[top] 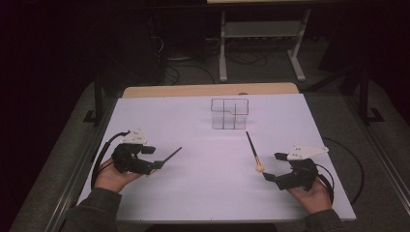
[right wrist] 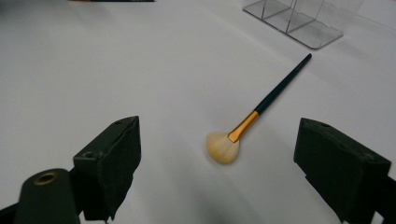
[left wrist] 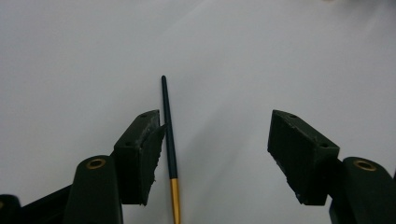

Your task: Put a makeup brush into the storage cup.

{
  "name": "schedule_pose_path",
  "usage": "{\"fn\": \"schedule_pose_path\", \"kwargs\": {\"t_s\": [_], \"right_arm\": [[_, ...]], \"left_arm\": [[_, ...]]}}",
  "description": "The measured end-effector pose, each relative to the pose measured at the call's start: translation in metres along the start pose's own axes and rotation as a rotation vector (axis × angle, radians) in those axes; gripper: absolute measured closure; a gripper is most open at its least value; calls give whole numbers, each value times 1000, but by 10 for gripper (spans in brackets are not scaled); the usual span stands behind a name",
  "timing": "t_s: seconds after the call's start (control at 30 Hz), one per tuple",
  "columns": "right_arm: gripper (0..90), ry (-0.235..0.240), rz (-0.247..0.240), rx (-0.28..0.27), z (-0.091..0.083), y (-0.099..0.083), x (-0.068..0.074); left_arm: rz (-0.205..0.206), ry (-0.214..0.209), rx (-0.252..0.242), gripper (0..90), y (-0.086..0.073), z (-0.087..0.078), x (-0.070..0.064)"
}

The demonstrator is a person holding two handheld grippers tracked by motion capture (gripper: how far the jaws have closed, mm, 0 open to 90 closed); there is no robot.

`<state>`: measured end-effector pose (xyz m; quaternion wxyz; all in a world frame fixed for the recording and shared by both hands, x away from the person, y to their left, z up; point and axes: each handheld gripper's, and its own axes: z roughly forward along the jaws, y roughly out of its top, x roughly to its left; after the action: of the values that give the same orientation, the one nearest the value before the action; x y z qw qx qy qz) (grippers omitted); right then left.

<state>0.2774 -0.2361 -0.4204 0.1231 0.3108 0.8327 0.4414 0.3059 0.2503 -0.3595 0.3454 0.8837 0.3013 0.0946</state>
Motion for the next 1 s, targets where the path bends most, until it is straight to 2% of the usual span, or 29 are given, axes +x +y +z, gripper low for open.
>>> {"fn": "schedule_pose_path", "kwargs": {"t_s": [0.03,0.1,0.2,0.23,0.37,0.47,0.67,0.83,1.0], "right_arm": [[140,-1,2,-4,0,1,0],[140,-2,1,-8,-1,2,0],[140,-2,-2,-3,-1,2,0],[140,0,2,2,1,2,-1],[140,2,6,8,1,2,-1],[140,1,9,12,1,1,-1],[140,-1,9,8,0,1,-2],[141,2,8,9,0,2,-1],[141,1,2,7,0,2,-2]], "left_arm": [[10,5,19,351,2,2,2],[-1,3,22,367,3,5,3],[6,5,41,388,4,8,6],[-2,6,61,391,5,12,8],[-2,16,93,408,5,18,12],[-18,16,119,425,4,22,14],[-22,20,149,452,3,27,17],[-16,1,187,471,3,29,20],[-6,21,224,500,4,32,21]]}}
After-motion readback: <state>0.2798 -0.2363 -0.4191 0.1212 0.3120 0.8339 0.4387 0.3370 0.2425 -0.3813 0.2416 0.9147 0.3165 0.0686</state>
